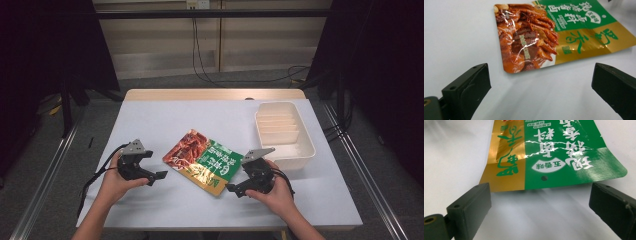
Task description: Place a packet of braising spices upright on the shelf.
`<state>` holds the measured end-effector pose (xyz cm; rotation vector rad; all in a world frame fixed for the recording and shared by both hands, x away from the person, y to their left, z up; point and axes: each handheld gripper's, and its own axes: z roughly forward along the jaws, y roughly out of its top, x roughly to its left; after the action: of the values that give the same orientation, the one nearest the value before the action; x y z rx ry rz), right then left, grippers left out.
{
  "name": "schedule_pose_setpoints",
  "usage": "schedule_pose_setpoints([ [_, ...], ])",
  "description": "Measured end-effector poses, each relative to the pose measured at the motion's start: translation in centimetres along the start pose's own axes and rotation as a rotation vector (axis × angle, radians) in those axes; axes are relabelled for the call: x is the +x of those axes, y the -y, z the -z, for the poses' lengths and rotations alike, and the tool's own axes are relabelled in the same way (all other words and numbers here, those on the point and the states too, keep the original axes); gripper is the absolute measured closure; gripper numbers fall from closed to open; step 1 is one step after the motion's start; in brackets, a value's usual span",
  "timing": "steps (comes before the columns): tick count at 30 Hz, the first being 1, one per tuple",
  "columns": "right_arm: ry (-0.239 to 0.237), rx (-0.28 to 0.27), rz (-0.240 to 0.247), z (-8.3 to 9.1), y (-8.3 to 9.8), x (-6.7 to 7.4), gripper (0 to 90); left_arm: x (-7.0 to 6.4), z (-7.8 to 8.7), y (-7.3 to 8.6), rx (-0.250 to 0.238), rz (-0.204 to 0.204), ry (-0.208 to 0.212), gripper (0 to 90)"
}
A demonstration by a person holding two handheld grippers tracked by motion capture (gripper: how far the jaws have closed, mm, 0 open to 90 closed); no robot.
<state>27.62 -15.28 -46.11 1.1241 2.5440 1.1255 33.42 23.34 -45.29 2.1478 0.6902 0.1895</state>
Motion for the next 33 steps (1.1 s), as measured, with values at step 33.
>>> schedule_pose_setpoints([
  [33, -0.032, 0.041, -0.182, -2.2, -0.2, -0.2, 9.8, -0.3, 0.2, -0.1, -0.008, -0.029, -0.029, 6.4],
])
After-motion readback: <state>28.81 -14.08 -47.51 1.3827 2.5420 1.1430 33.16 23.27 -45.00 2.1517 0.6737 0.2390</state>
